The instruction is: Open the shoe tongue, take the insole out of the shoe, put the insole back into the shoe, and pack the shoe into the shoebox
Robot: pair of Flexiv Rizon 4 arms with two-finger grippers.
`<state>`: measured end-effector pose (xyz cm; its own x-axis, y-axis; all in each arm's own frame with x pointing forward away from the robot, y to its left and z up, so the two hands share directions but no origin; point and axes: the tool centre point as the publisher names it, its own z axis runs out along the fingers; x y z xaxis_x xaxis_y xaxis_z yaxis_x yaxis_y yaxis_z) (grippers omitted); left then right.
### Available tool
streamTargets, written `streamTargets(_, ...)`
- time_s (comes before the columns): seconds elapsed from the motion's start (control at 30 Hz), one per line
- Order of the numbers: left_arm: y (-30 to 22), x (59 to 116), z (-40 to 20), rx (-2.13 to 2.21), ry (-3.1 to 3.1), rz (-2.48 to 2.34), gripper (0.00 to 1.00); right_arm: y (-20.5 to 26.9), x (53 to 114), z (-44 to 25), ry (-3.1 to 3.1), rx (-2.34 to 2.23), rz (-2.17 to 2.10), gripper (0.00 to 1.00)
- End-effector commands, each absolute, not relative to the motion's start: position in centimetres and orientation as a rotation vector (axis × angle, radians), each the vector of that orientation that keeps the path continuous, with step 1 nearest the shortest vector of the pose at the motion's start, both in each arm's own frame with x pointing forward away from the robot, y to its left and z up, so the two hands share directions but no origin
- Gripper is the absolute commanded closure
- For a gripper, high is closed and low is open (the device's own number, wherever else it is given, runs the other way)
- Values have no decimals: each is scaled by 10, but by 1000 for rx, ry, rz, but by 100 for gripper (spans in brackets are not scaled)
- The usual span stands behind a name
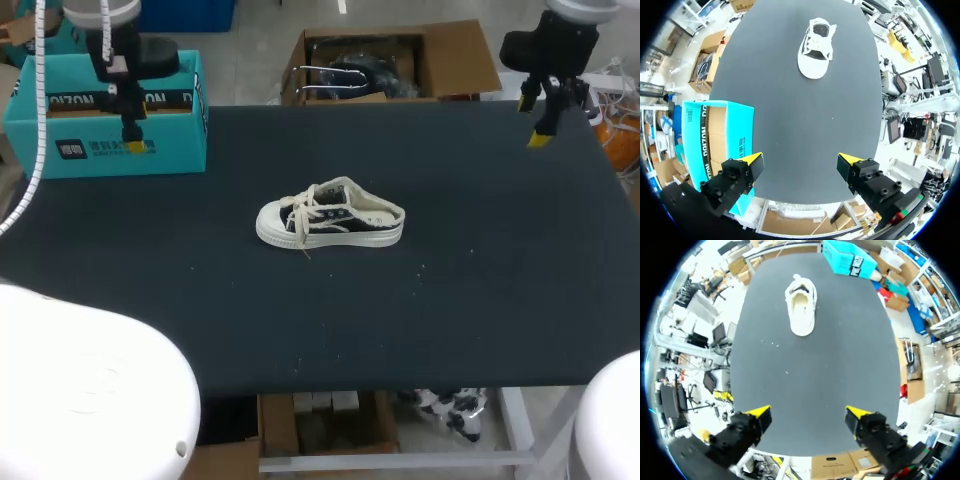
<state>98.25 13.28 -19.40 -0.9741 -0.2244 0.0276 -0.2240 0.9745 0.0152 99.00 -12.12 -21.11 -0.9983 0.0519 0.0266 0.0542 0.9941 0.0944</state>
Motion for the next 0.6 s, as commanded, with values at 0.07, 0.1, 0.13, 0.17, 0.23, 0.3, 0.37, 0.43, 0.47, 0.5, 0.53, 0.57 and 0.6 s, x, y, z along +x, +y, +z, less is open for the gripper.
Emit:
streamTargets(0.07, 120, 984, -196, 702, -2966, -53, 0, -104, 978, -231, -3119, -122, -237, 0)
streamTargets(0.1, 117, 984, -197, 779, -2941, -66, 0, -98, 976, -235, -3123, -133, -254, 0)
streamTargets(0.13, 115, 983, -200, 850, -2915, -67, 0, -93, 974, -238, -3121, -141, -287, 0)
streamTargets(0.17, 112, 981, -202, 886, -2897, -49, 0, -89, 972, -241, -3122, -148, -299, 0)
streamTargets(0.23, 106, 978, -207, 1027, -2867, -75, 0, -79, 969, -247, -3126, -172, -370, 0)
streamTargets(0.3, 99, 976, -209, 1092, -2850, -44, 0, -73, 966, -252, -3131, -204, -412, 0)
streamTargets(0.37, 90, 971, -211, 1172, -2845, -23, 0, -63, 962, -259, -3129, -235, -462, 0)
streamTargets(0.43, 83, 968, -213, 1254, -2841, -24, 0, -55, 958, -265, -3122, -248, -501, 0)
streamTargets(0.47, 79, 967, -214, 1292, -2833, -18, 0, -52, 956, -267, -3117, -263, -522, 0)
streamTargets(0.5, 76, 965, -214, 1354, -2834, -44, 0, -51, 956, -269, -3106, -282, -564, 0)
streamTargets(0.53, 73, 964, -214, 1380, -2849, -85, 0, -48, 955, -271, -3093, -290, -596, 0)
streamTargets(0.57, 70, 963, -213, 1347, -2879, -137, 0, -47, 954, -272, -3083, -291, -612, 0)
streamTargets(0.6, 70, 963, -213, 1347, -2879, -137, 0, -47, 954, -272, -3083, -291, -612, 0)
